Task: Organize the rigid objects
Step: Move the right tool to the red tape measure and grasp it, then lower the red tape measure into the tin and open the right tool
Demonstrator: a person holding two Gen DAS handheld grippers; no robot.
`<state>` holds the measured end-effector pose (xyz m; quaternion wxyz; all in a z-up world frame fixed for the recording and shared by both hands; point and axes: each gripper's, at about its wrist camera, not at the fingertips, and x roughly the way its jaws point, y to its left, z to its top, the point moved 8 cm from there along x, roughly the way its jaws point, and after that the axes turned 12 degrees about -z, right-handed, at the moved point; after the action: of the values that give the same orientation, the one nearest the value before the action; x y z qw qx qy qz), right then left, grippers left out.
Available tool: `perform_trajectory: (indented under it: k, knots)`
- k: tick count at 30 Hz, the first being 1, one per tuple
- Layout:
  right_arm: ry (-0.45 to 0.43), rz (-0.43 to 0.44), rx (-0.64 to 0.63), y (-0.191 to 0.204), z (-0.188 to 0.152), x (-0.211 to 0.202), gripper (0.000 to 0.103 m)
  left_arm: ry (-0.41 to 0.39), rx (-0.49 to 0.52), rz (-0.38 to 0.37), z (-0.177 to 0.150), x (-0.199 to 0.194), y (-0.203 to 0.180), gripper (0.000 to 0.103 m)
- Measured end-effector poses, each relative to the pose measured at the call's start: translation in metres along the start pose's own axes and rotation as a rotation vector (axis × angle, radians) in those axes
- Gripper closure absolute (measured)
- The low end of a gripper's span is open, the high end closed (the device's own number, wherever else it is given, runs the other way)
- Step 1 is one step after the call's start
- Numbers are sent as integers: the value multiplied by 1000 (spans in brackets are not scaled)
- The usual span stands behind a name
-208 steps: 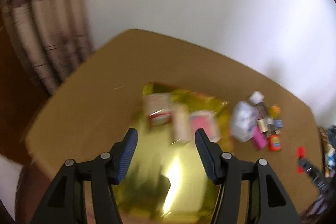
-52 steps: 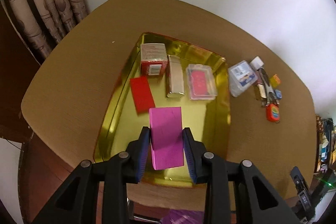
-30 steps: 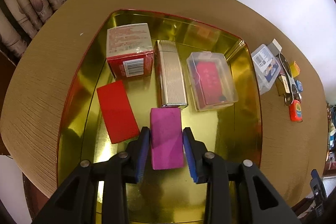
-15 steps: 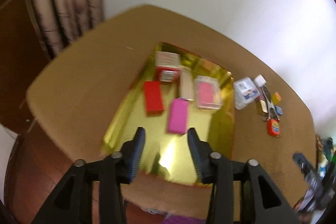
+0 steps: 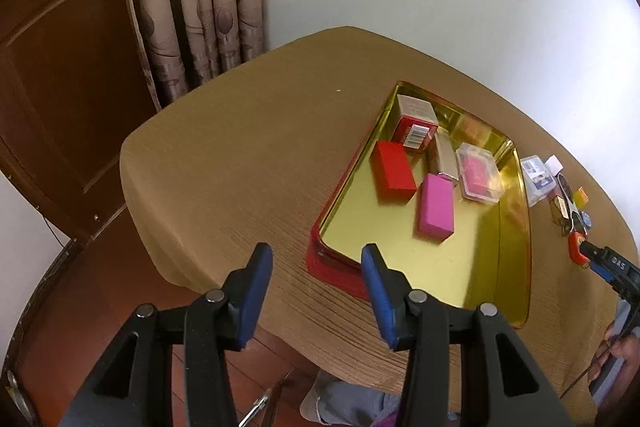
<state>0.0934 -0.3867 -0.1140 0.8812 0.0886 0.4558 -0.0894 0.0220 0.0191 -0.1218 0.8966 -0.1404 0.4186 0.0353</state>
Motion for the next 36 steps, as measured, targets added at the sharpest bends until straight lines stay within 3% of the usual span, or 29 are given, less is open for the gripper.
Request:
perform_trajectory:
  k: [4, 10, 14, 19, 23, 27, 31, 36]
  knots:
    - [27, -22, -21, 6, 2, 14, 57, -2, 21, 2, 1, 1, -3, 56]
    - [34, -34, -48, 10, 3, 16, 60, -3, 32, 9, 1, 2, -5, 55]
    - [45, 15, -7, 5, -7, -3, 60, -2, 14, 23, 2, 1, 0, 55]
    - [37, 166, 55, 15, -18, -53, 60, 1, -7, 26, 1, -1, 5, 55]
    - [12, 290, 11, 65, -13, -92, 59, -6, -12, 35, 2, -5, 9, 55]
    - [0, 369, -154, 149, -16, -117, 59, -60, -16, 66, 11, -16, 16, 55]
    - [3, 357, -301, 220, -26, -105, 60, -92, -4, 123, 17, -22, 25, 55]
    - [41, 284, -388, 256, -45, -66, 60, -86, -34, 113, 21, -21, 37, 55]
